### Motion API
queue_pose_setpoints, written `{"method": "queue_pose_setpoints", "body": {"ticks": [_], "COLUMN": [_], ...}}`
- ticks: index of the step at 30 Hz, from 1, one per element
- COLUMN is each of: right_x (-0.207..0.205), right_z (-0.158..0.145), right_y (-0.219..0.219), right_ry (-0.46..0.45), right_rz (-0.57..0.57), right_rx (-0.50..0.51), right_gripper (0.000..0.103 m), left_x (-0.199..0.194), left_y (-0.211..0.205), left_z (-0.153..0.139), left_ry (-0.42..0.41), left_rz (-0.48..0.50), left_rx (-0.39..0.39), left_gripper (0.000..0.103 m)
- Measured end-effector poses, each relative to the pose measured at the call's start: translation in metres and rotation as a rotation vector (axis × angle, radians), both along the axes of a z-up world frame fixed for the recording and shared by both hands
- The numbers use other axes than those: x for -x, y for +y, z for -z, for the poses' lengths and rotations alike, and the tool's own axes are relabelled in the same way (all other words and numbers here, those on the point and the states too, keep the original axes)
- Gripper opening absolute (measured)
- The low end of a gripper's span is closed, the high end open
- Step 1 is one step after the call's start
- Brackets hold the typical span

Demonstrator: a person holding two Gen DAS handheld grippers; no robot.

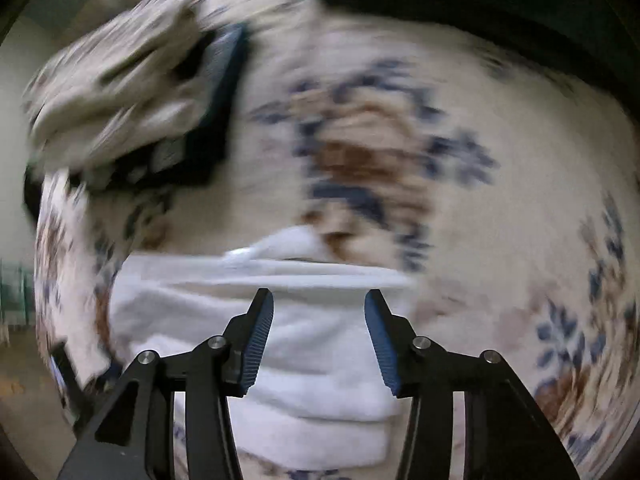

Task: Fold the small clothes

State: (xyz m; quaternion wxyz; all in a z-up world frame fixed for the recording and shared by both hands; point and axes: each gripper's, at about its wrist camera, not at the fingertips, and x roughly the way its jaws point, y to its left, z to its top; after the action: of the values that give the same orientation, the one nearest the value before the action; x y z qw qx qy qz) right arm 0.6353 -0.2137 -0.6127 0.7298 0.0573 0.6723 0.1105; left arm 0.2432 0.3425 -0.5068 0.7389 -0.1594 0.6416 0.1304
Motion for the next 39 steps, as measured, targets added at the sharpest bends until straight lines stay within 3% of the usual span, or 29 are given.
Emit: {"method": "queue_pose_setpoints", "body": {"ticks": [3,7,9,10,11,14,19,22,24,26,27,28,30,31,32,33,34,39], "right_x": [-0.009,-0.013,-0.009,-0.008,-0.006,-0.006,-0.024,-0.031,-0.032,-0.033,-0.032,-0.032,-0.033,-0.033,-0.035,-0.037,-0.040,-0.046], "right_z": [0.014,0.043,0.053,0.054,0.055,0.050,0.029,0.034,0.047,0.066,0.064,0.056,0.034,0.024,0.018,0.015,0.017,0.034], "right_y": [0.046,0.102,0.115,0.118,0.119,0.114,0.075,0.060,0.060,0.067,0.067,0.069,0.075,0.079,0.084,0.090,0.099,0.147], "right_ry": [0.007,0.026,0.033,0.033,0.033,0.008,-0.051,-0.036,0.031,0.165,0.157,0.130,0.061,0.042,0.036,0.041,0.056,0.085], "right_rz": [-0.168,-0.429,-0.514,-0.534,-0.550,-0.529,-0.300,-0.227,-0.242,-0.270,-0.282,-0.302,-0.335,-0.345,-0.356,-0.368,-0.379,-0.504], "right_rx": [0.001,0.097,0.120,0.119,0.114,0.095,0.045,0.042,0.038,0.051,0.057,0.050,0.039,-0.003,-0.053,-0.092,-0.105,-0.065], "right_gripper": [0.050,0.050,0.038,0.017,0.005,0.002,0.002,0.001,0.001,0.003,0.003,0.005,0.029,0.044,0.046,0.046,0.046,0.046], "left_x": [0.000,-0.005,-0.019,-0.029,-0.045,-0.075,-0.070,-0.069,-0.065,-0.058,-0.053,-0.052,-0.050,-0.048,-0.045,-0.041,-0.038,-0.025], "left_y": [0.005,0.011,0.007,0.002,-0.003,-0.024,-0.047,-0.056,-0.050,-0.045,-0.043,-0.042,-0.044,-0.043,-0.042,-0.042,-0.042,-0.047], "left_z": [-0.019,-0.060,-0.071,-0.070,-0.066,-0.043,-0.033,-0.029,-0.033,-0.038,-0.041,-0.042,-0.039,-0.038,-0.037,-0.037,-0.037,-0.035], "left_ry": [-0.018,-0.125,-0.170,-0.180,-0.173,-0.130,-0.134,-0.137,-0.135,-0.139,-0.142,-0.142,-0.142,-0.149,-0.171,-0.196,-0.207,-0.206], "left_rz": [-0.071,-0.113,-0.106,-0.085,-0.059,0.003,0.050,0.051,0.047,0.046,0.052,0.055,0.064,0.067,0.063,0.065,0.072,0.081], "left_rx": [-0.005,-0.015,0.019,0.035,0.049,0.090,0.115,0.113,0.117,0.105,0.100,0.097,0.100,0.110,0.131,0.168,0.188,0.202], "left_gripper": [0.103,0.103,0.103,0.103,0.103,0.103,0.102,0.101,0.101,0.101,0.101,0.101,0.100,0.088,0.064,0.049,0.028,0.028]}}
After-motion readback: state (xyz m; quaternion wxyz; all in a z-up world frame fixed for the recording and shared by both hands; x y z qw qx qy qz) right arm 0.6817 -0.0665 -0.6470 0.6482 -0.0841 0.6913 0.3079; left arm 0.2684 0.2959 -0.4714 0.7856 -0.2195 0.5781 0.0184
